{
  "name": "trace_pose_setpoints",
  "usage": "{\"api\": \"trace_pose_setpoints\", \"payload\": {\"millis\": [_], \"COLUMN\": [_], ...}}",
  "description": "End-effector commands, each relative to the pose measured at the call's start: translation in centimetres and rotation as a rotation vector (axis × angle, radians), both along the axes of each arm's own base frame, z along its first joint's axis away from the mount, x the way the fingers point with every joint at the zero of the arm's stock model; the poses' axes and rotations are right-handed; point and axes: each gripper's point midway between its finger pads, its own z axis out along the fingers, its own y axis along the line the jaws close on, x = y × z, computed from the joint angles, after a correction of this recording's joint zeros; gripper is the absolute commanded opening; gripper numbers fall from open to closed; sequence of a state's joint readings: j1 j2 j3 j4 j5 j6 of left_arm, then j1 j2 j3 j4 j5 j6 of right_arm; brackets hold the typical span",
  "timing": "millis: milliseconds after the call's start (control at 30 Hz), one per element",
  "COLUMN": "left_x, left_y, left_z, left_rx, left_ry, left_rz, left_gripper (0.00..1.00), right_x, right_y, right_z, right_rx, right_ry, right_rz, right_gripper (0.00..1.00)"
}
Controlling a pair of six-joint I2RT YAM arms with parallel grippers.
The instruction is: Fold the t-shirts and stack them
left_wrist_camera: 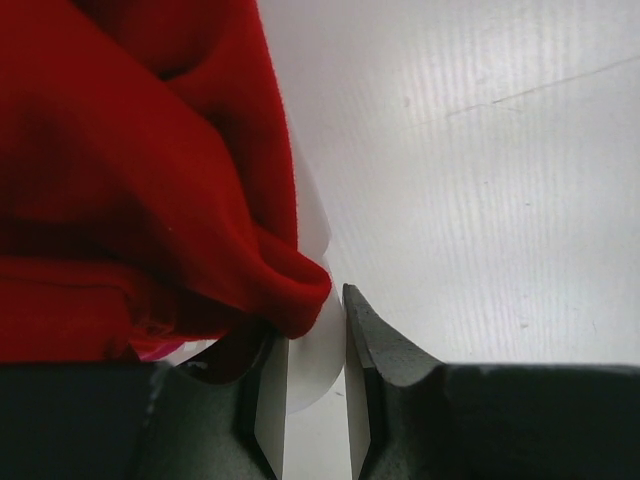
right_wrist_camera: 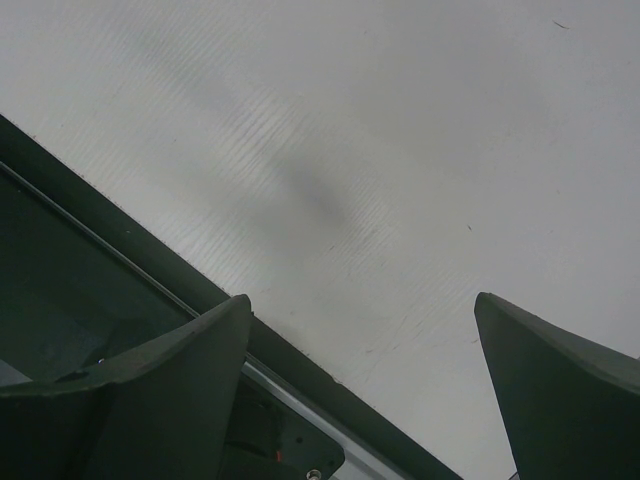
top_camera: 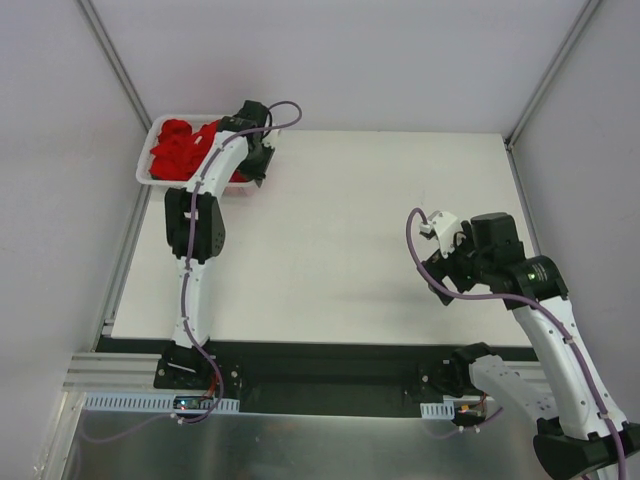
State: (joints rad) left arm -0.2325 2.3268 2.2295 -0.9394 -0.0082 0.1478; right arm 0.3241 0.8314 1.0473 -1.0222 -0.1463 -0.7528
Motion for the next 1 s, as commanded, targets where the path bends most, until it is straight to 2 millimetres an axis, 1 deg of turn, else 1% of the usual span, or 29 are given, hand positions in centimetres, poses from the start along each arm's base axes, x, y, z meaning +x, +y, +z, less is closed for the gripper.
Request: {"api": "trace_pose_setpoints", "payload": {"millis": [0, 133, 233, 367, 400, 500, 533, 600, 633, 767, 800, 833, 967], "left_x": [-0.9, -1.1, -1.3, -1.1, -1.1, -0.9, -0.8, -0.7, -0.6, -0.6, -0.5, -0.4, 0.1], "left_y": [2.8, 2.9, 3.7, 5.9, 6.8, 8.4, 9.5, 10.8, 11.9, 12.7, 13.7, 14.1, 14.7], "left_z": [1.9, 1.4, 0.5, -0.4, -0.6, -0.8, -0.7, -0.8, -0.8, -1.1, -1.1, -1.2, -1.4], "left_rx": [0.037, 0.034, 0.042, 0.039, 0.036, 0.036, 0.039, 0.049, 0.06, 0.103, 0.114, 0.119, 0.146], "left_ry": [-0.004, 0.016, 0.039, 0.062, 0.068, 0.07, 0.067, 0.065, 0.064, 0.069, 0.07, 0.071, 0.066], "left_rz": [0.14, 0.068, 0.058, 0.078, 0.095, 0.115, 0.134, 0.144, 0.145, 0.065, 0.07, 0.046, -0.038], "left_gripper": [0.0, 0.0, 0.0, 0.0, 0.0, 0.0, 0.0, 0.0, 0.0, 0.0, 0.0, 0.0, 0.0], "right_x": [0.1, 0.0, 0.0, -0.1, -0.1, -0.1, -0.1, -0.1, -0.1, 0.0, 0.1, 0.1, 0.2], "right_y": [0.1, 0.1, 0.0, -0.1, -0.1, -0.2, -0.2, -0.1, -0.1, 0.0, -0.1, 0.0, 0.0], "right_z": [0.4, 0.5, 0.6, 0.5, 0.4, 0.3, 0.3, 0.4, 0.4, 0.4, 0.3, 0.3, 0.3], "right_rx": [0.008, 0.006, 0.004, 0.002, 0.002, -0.003, -0.002, -0.001, -0.002, 0.001, -0.001, 0.0, 0.003], "right_ry": [-0.018, -0.024, -0.023, -0.024, -0.022, -0.019, -0.019, -0.02, -0.019, -0.016, -0.013, -0.013, -0.012], "right_rz": [0.014, 0.015, 0.014, 0.012, 0.011, 0.006, 0.009, 0.009, 0.01, 0.009, 0.009, 0.011, 0.008], "right_gripper": [0.96, 0.96, 0.96, 0.96, 0.96, 0.96, 0.96, 0.96, 0.96, 0.96, 0.96, 0.96, 0.96]}}
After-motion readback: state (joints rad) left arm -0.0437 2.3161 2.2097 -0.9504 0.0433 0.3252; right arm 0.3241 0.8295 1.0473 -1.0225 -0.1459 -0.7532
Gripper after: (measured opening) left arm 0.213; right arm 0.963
